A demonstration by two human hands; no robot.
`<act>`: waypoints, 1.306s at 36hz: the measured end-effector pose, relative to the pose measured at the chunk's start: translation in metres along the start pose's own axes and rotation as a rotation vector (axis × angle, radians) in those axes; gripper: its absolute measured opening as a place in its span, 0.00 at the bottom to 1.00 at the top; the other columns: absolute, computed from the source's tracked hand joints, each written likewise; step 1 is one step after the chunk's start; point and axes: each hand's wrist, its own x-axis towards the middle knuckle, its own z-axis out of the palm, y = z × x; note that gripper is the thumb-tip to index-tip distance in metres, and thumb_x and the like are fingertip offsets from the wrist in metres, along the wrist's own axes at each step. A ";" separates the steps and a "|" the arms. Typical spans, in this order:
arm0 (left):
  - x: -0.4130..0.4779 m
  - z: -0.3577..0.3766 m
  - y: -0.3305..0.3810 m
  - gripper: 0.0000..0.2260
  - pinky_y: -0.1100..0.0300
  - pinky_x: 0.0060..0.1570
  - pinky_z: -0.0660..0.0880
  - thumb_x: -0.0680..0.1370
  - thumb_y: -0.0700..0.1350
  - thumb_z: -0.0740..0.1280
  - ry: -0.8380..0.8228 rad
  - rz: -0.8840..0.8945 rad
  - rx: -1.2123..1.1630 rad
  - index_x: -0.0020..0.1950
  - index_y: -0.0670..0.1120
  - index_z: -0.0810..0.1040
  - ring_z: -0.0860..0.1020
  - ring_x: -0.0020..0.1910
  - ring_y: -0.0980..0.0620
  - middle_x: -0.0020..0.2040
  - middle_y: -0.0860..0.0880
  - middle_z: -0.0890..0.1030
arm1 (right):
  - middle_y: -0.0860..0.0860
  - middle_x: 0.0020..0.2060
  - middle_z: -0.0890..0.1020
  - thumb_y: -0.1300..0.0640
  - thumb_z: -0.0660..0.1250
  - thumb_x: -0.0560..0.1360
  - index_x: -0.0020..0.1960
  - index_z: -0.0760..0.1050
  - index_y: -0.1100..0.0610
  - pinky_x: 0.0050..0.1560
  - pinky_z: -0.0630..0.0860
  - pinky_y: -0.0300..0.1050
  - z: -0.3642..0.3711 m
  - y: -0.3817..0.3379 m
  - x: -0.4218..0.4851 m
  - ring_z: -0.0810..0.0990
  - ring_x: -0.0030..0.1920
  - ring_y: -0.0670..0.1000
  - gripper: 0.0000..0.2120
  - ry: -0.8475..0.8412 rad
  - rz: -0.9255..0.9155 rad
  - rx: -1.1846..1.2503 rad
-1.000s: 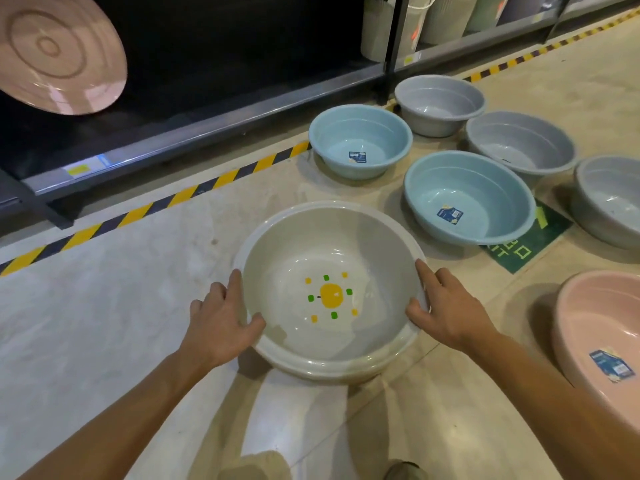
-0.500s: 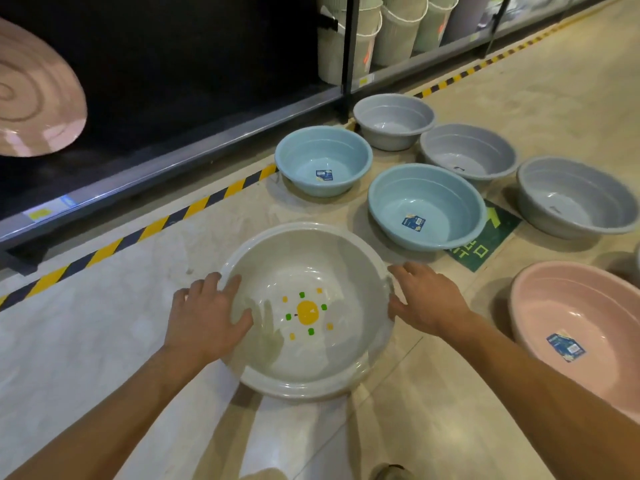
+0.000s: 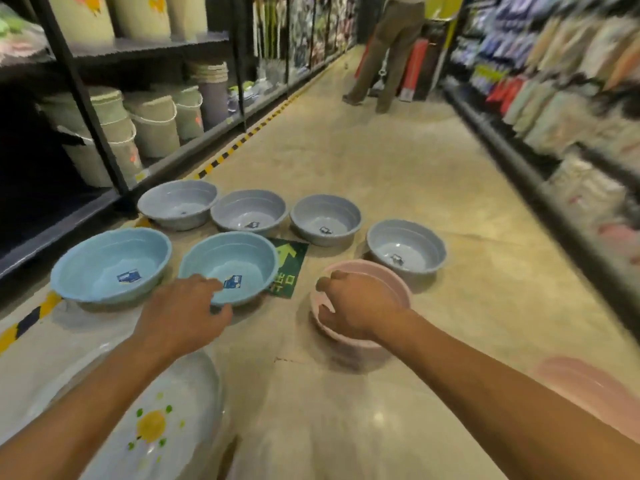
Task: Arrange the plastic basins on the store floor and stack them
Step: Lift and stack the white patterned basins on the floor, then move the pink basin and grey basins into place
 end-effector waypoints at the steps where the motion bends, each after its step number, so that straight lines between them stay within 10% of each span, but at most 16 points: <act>1: 0.005 -0.002 0.022 0.20 0.50 0.55 0.74 0.76 0.58 0.63 0.004 0.048 -0.009 0.66 0.53 0.78 0.79 0.60 0.45 0.63 0.49 0.80 | 0.54 0.67 0.78 0.47 0.61 0.81 0.72 0.71 0.53 0.61 0.77 0.55 -0.005 0.016 -0.018 0.78 0.63 0.59 0.22 0.001 0.049 0.015; 20: -0.017 0.032 0.346 0.23 0.52 0.57 0.74 0.77 0.59 0.62 -0.108 0.784 -0.144 0.68 0.51 0.76 0.79 0.60 0.48 0.60 0.49 0.82 | 0.54 0.62 0.78 0.47 0.61 0.81 0.72 0.70 0.53 0.57 0.79 0.55 0.011 0.221 -0.296 0.79 0.59 0.58 0.22 -0.051 0.839 0.062; 47: -0.007 0.225 0.599 0.27 0.53 0.46 0.73 0.78 0.56 0.60 -0.260 0.832 -0.152 0.76 0.51 0.61 0.78 0.55 0.44 0.59 0.45 0.76 | 0.50 0.61 0.78 0.41 0.60 0.80 0.77 0.61 0.46 0.49 0.82 0.52 0.221 0.459 -0.415 0.81 0.54 0.53 0.27 -0.113 1.140 0.187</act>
